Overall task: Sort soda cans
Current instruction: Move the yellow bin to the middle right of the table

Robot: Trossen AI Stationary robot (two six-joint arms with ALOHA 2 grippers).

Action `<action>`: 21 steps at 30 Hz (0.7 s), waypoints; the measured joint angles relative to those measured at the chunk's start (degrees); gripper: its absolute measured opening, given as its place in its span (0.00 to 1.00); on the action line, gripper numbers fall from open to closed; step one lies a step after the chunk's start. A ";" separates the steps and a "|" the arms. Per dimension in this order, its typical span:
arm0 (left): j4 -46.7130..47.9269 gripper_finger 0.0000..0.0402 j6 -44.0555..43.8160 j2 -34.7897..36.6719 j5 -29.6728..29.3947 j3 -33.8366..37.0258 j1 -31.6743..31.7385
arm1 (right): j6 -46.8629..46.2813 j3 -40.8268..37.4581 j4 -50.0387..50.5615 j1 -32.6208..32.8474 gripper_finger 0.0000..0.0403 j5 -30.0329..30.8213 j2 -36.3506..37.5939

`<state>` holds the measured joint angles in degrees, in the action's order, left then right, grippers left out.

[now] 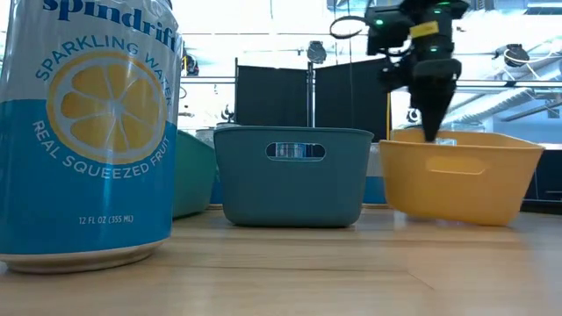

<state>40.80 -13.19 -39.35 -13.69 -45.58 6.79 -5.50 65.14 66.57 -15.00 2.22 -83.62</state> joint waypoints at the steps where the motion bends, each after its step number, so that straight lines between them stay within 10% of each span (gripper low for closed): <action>1: -0.02 0.50 -0.02 0.00 0.00 0.00 0.00 | 1.37 1.19 0.00 0.73 0.00 0.68 -1.60; 21: 0.02 0.50 0.00 0.02 0.30 0.00 0.00 | 13.02 10.78 -2.25 6.55 0.00 1.88 -17.65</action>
<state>40.82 -13.19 -39.33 -13.40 -45.58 6.79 7.52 75.92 64.32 -8.45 4.10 -101.27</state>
